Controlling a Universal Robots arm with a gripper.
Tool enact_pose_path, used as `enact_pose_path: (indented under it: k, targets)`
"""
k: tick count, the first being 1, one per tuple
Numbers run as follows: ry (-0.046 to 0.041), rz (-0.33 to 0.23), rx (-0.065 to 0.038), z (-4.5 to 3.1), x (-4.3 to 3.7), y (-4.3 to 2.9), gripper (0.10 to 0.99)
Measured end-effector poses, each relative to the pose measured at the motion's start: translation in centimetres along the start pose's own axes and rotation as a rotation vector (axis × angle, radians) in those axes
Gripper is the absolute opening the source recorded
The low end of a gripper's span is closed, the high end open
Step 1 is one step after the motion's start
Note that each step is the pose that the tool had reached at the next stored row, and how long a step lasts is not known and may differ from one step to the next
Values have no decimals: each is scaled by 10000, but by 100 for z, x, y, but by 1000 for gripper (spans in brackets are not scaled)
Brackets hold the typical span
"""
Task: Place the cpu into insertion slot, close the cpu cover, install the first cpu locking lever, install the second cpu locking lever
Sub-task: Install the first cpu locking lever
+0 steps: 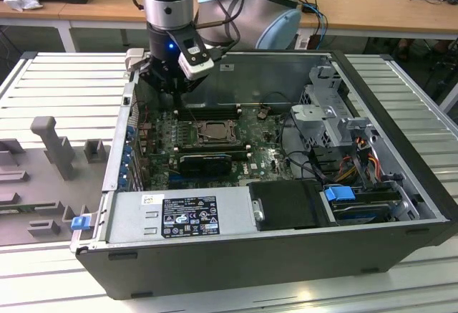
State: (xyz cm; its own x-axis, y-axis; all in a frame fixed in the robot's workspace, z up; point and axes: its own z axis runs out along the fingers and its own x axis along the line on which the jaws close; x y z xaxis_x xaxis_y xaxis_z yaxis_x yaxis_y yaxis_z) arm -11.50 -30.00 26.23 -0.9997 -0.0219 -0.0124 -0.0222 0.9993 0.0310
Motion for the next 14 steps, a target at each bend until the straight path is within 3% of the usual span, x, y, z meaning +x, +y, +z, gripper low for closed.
enact_pose_path:
  k: [7, 14]
  targets:
    - [2, -70, -23, 59, -16, 134, 106]
    - [2, -68, -23, 61, -76, 132, 106]
